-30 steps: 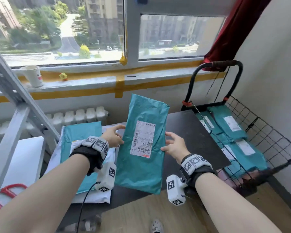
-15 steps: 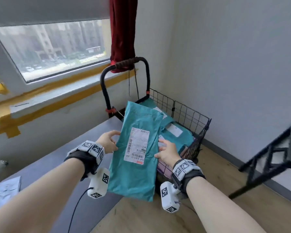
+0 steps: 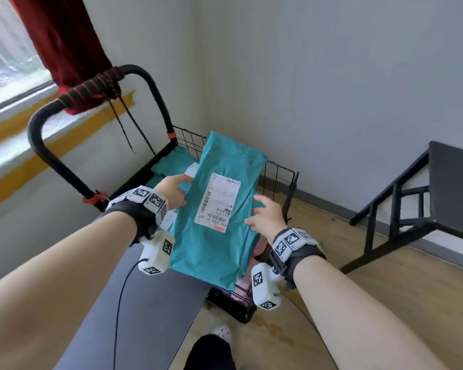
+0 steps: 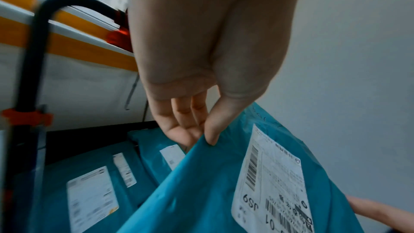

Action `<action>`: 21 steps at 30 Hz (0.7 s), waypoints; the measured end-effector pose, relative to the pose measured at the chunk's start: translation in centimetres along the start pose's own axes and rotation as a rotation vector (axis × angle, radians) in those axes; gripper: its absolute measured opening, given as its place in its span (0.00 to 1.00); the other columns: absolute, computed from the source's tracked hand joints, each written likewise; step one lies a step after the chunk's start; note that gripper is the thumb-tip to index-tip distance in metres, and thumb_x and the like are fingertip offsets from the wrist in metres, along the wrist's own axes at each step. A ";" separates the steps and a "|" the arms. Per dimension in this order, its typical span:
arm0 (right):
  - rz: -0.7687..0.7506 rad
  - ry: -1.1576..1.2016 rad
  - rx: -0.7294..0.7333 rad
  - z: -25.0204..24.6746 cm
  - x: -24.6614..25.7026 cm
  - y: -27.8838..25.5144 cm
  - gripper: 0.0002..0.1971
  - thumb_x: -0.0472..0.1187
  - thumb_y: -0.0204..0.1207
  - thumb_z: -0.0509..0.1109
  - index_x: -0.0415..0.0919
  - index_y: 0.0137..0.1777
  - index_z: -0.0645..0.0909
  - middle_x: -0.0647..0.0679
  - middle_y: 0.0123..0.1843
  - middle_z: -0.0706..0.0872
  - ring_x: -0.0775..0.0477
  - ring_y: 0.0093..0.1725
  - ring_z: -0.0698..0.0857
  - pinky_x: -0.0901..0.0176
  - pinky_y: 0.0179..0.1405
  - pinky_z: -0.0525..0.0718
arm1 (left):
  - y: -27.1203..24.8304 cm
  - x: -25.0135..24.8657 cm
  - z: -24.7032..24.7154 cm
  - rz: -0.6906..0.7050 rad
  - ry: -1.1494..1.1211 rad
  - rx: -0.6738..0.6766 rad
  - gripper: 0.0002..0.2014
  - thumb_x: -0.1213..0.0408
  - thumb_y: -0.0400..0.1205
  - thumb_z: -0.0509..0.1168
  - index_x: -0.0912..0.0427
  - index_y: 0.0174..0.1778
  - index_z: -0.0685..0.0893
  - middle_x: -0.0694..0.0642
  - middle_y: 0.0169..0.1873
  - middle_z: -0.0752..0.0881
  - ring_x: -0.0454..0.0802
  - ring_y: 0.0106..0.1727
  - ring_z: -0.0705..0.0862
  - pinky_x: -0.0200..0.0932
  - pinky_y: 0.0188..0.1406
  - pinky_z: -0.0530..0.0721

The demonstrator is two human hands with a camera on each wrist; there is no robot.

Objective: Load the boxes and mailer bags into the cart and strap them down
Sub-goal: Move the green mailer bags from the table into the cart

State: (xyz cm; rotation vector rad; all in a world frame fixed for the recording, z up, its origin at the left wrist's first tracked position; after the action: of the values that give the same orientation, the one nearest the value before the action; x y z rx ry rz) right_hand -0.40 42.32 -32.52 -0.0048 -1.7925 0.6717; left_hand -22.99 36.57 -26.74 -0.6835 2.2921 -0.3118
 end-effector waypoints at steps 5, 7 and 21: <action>0.120 0.034 -0.176 -0.6 -2.2 5.6 0.31 0.16 0.70 0.66 0.39 0.71 0.73 0.45 0.36 0.84 0.42 0.39 0.85 0.47 0.43 0.87 | 9.0 -1.3 2.2 0.062 0.023 0.127 0.28 0.79 0.77 0.64 0.52 0.71 0.75 0.58 0.35 0.80 0.54 0.36 0.80 0.45 0.45 0.82; 0.177 0.016 -0.210 -0.2 -3.6 7.6 0.30 0.17 0.69 0.66 0.38 0.70 0.75 0.46 0.34 0.84 0.41 0.40 0.85 0.41 0.47 0.87 | 12.1 -0.1 3.8 0.046 0.020 0.183 0.28 0.79 0.77 0.64 0.53 0.72 0.74 0.60 0.40 0.79 0.56 0.40 0.79 0.46 0.45 0.83; 0.467 -0.252 -0.429 -0.6 -13.5 12.5 0.17 0.29 0.74 0.68 0.40 0.61 0.81 0.43 0.53 0.88 0.40 0.52 0.87 0.55 0.48 0.85 | 20.1 7.3 17.1 -0.145 -0.073 0.489 0.28 0.84 0.76 0.63 0.56 0.69 0.77 0.59 0.34 0.78 0.58 0.37 0.81 0.44 0.29 0.88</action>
State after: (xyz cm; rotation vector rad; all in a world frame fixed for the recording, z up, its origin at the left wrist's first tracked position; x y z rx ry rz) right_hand 0.58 48.50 -49.78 -0.6708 -2.1750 0.6156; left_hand -23.18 48.80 -51.26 -0.5925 1.9875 -0.8663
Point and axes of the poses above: each hand's wrist, its own y-axis towards the middle knuckle, its own z-axis out of the palm, x = y × z, the point moved 8 cm from there along y, towards the middle knuckle
